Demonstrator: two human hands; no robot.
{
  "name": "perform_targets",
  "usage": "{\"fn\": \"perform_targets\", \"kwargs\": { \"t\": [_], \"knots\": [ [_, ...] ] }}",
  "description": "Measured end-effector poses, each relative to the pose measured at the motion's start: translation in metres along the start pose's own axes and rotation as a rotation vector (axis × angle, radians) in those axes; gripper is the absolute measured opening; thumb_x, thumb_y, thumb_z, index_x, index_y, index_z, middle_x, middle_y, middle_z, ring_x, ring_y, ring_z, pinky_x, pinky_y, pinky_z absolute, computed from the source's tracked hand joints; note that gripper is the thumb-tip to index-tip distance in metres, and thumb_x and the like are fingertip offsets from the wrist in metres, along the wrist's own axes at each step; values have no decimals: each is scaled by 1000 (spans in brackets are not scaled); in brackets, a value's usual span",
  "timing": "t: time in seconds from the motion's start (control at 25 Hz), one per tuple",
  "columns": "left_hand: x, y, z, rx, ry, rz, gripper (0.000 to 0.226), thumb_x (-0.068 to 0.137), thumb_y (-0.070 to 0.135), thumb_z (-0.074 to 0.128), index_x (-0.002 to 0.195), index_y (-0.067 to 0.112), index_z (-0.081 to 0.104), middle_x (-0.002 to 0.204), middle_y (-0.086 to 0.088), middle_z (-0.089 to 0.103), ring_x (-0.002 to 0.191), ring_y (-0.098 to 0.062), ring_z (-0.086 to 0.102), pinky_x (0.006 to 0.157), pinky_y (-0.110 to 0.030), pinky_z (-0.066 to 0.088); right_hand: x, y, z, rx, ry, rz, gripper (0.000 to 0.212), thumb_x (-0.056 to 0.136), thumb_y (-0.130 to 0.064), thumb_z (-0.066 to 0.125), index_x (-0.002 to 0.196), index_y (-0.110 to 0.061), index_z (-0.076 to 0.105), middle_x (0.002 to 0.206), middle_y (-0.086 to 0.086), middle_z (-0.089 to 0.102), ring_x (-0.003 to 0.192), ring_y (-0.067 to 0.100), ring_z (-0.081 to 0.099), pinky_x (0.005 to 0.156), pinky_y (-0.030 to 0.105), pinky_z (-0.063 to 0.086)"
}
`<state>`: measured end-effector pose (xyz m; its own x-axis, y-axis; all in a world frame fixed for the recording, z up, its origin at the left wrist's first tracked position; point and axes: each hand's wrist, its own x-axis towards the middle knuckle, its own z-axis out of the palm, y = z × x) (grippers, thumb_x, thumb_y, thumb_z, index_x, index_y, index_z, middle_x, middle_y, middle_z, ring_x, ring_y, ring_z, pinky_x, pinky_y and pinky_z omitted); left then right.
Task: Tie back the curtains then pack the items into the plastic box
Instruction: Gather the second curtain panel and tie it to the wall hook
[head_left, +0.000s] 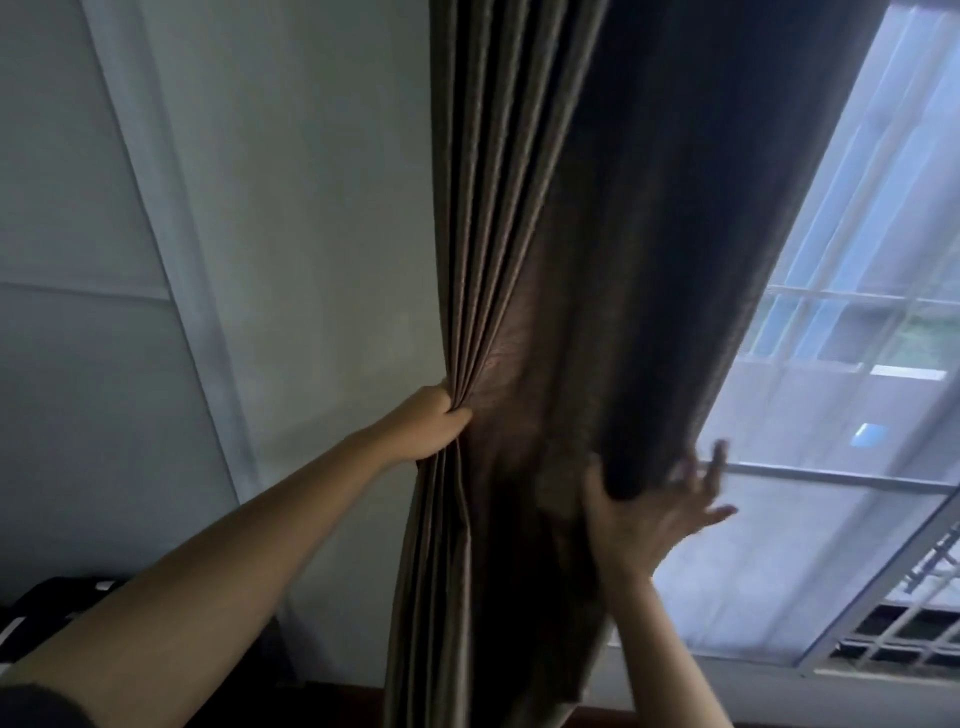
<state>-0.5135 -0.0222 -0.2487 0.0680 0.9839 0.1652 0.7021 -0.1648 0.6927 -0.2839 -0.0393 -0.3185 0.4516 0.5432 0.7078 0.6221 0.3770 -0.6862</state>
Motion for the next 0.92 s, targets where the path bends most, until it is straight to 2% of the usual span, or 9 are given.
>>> {"fn": "perform_targets", "kwargs": {
  "t": [0.08,0.12,0.2,0.24,0.36,0.52,0.6,0.72,0.92],
  "knots": [
    [-4,-7,-5,-90,-32,23,30,92,25,47,121,27,55,116,6,59,103,-7,55,79,-13,39,32,17,-1,86,-171,259,101,65,-35,75,144,-25,13,149,18,33,135,32,34,113,47,25],
    [-5,-7,-6,-106,-49,30,27,91,23,46,115,31,56,112,8,60,100,-5,56,77,-10,38,44,20,6,85,-305,325,99,68,-29,76,144,-29,12,140,19,45,124,37,46,100,43,39],
    [-5,-6,-6,-106,-44,26,23,90,19,45,106,32,56,107,7,61,98,-8,57,75,-12,39,55,10,27,-7,-528,295,79,74,-17,67,139,-21,22,115,23,62,102,45,58,73,37,43],
    [-4,-4,-6,-104,-26,21,22,91,18,45,106,28,57,107,4,61,101,-12,57,77,-16,40,55,4,41,-40,-595,239,70,76,-10,61,137,-16,28,108,25,63,97,46,59,68,35,40],
    [-2,-1,-4,-82,-25,7,26,92,18,44,114,18,58,113,-4,63,105,-19,58,84,-25,41,35,-18,75,62,-769,88,75,70,1,51,141,-13,31,116,21,64,105,39,58,74,29,41],
    [0,-4,-8,-68,22,-39,33,94,21,45,125,15,54,121,-9,60,113,-23,55,89,-26,38,-1,-36,91,295,-1068,-64,89,63,-6,46,146,-23,21,131,-6,52,121,12,49,88,12,37],
    [2,-4,-8,-58,45,-56,39,93,21,45,131,14,50,128,-10,57,118,-24,53,91,-24,36,-5,-37,92,334,-1117,-63,96,63,2,48,149,-24,13,143,-3,44,129,10,43,97,17,38],
    [3,0,-3,-63,10,-48,41,93,24,46,133,17,50,131,-9,57,118,-21,52,95,-26,38,-3,-28,88,363,-1121,-43,103,58,12,50,149,-20,14,141,-4,42,128,-1,39,97,6,36],
    [9,15,4,-38,-97,-62,37,94,23,42,123,4,54,124,-17,59,107,-23,56,94,-34,43,-18,-19,72,292,-1160,52,102,60,10,48,149,-26,12,136,-11,37,130,6,35,101,23,35]
  ]
}}
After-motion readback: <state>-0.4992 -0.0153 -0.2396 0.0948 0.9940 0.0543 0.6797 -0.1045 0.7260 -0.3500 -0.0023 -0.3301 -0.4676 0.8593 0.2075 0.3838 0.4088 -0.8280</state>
